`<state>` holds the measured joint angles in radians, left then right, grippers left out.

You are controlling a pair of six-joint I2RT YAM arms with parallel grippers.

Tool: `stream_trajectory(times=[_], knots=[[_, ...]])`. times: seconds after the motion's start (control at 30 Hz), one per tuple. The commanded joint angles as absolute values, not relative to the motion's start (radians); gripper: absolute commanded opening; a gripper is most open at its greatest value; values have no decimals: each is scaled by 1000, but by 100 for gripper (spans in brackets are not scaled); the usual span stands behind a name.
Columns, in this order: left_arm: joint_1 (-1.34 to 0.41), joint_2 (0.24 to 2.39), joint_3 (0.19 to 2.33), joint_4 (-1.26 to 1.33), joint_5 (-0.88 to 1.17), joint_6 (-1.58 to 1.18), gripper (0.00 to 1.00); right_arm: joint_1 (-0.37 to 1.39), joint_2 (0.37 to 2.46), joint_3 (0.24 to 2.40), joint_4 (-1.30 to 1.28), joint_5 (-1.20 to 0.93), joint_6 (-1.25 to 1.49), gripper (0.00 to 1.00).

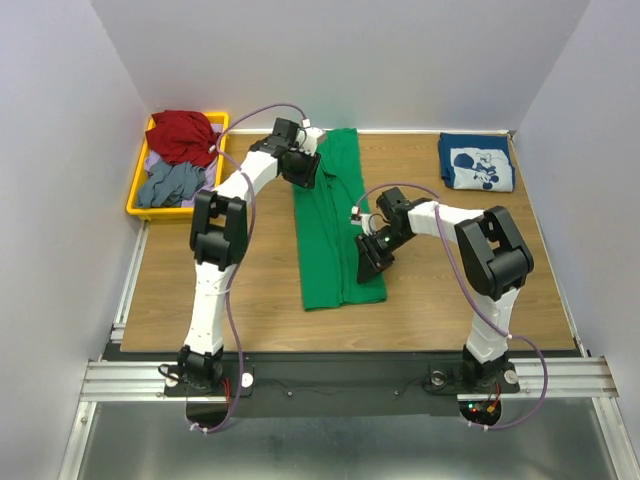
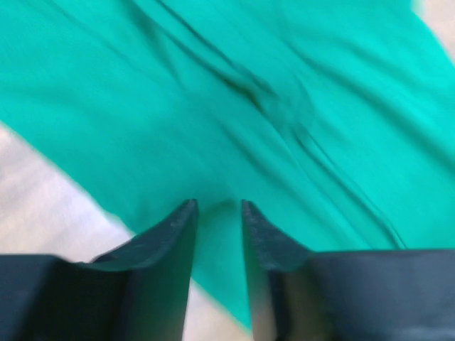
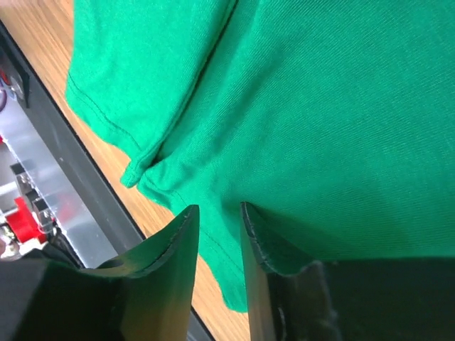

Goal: Fold and stack the t-shirts
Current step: Fold the tshirt

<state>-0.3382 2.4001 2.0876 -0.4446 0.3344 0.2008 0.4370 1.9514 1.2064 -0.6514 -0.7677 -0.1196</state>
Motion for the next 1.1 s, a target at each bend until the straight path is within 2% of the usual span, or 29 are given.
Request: stream_trajectory(times=[0.0, 0.17, 0.33, 0.43, 0.47, 0.5, 0.53, 0.57, 0.67, 0.7, 0.77, 0.8, 0.83, 0.93, 0.97, 1.0, 1.07], knots=[[-334, 2068, 1967, -394, 443, 249, 52, 442, 1997, 1163, -545, -752, -97, 35], [-330, 1829, 1677, -321, 454, 314, 56, 482, 1948, 1125, -548, -799, -106, 33], [-331, 1518, 1302, -275, 549, 460, 51, 483, 1728, 1108, -574, -779, -141, 43], [-331, 1306, 1072, -272, 613, 643, 49, 483, 1533, 1089, -583, -708, -222, 56], [-333, 1198, 1016, -275, 626, 693, 49, 485, 1488, 1077, -581, -683, -256, 64], [-336, 1146, 962, -276, 636, 751, 51, 489, 1438, 1065, -580, -654, -291, 83], [-345, 1100, 866, -282, 643, 802, 53, 492, 1402, 1031, -578, -608, -380, 91], [-353, 1059, 827, -291, 643, 848, 56, 497, 1370, 1017, -577, -583, -424, 93], [-377, 945, 729, -308, 655, 957, 68, 499, 1283, 977, -572, -526, -572, 99], [-380, 925, 723, -308, 664, 950, 78, 499, 1272, 977, -569, -519, -593, 100], [-380, 928, 726, -305, 724, 896, 82, 499, 1269, 983, -549, -528, -620, 100], [-380, 931, 727, -302, 751, 881, 87, 499, 1275, 991, -554, -552, -624, 100], [-380, 949, 729, -299, 788, 855, 99, 499, 1299, 1002, -552, -581, -615, 100], [-393, 1014, 742, -392, 843, 967, 99, 500, 1360, 1032, -566, -583, -627, 100], [-420, 1031, 744, -405, 830, 966, 99, 508, 1406, 1055, -581, -574, -629, 97], [-425, 1025, 724, -394, 822, 962, 99, 509, 1410, 1049, -586, -568, -633, 93], [-431, 980, 683, -350, 804, 971, 99, 509, 1375, 996, -554, -586, -708, 95]])
